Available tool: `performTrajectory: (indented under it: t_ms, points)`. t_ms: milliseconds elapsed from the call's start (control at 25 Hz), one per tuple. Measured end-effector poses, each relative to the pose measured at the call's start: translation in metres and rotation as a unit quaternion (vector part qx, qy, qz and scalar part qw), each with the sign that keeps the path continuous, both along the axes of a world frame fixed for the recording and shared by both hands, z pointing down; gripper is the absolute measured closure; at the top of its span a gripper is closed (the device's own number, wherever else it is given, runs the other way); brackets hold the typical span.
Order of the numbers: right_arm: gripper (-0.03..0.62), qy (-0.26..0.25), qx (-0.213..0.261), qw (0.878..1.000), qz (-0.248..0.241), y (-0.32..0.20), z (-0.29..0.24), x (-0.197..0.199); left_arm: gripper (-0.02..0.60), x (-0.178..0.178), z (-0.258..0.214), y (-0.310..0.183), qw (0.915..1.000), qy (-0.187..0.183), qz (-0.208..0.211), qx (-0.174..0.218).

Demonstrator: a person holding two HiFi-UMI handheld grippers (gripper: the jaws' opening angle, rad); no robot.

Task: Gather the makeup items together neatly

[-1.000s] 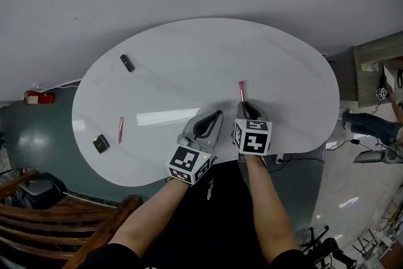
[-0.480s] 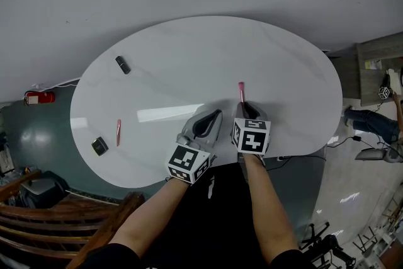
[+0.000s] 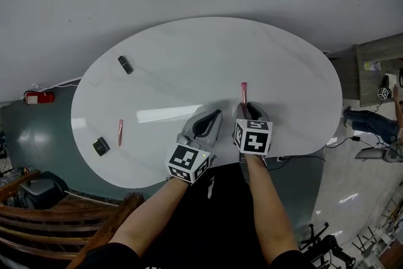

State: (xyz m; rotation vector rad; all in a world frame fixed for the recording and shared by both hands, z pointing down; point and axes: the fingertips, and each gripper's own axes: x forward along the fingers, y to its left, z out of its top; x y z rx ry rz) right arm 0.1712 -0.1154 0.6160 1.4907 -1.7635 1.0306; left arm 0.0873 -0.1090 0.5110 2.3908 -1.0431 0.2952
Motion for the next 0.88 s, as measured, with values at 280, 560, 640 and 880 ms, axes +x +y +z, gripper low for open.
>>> performTrajectory:
  t_ms: [280, 560, 640, 880]
  points:
    - [0.504, 0.021, 0.041, 0.999, -0.010, -0.002, -0.036, -0.001, 0.574, -0.009, -0.011, 0.006, 0.9999, 0.003, -0.003, 0.011]
    - [0.528, 0.008, 0.094, 0.994, -0.051, -0.003, -0.079, -0.046, 0.574, -0.039, -0.031, 0.014, 0.9991, 0.005, -0.030, 0.029]
    - [0.533, 0.002, 0.102, 0.992, -0.070, 0.000, -0.086, -0.068, 0.574, -0.053, -0.036, 0.019, 0.9985, 0.004, -0.042, 0.034]
    - [0.537, -0.014, 0.113, 0.985, -0.126, 0.014, -0.096, -0.135, 0.574, -0.108, -0.045, 0.036, 0.9948, -0.003, -0.092, 0.043]
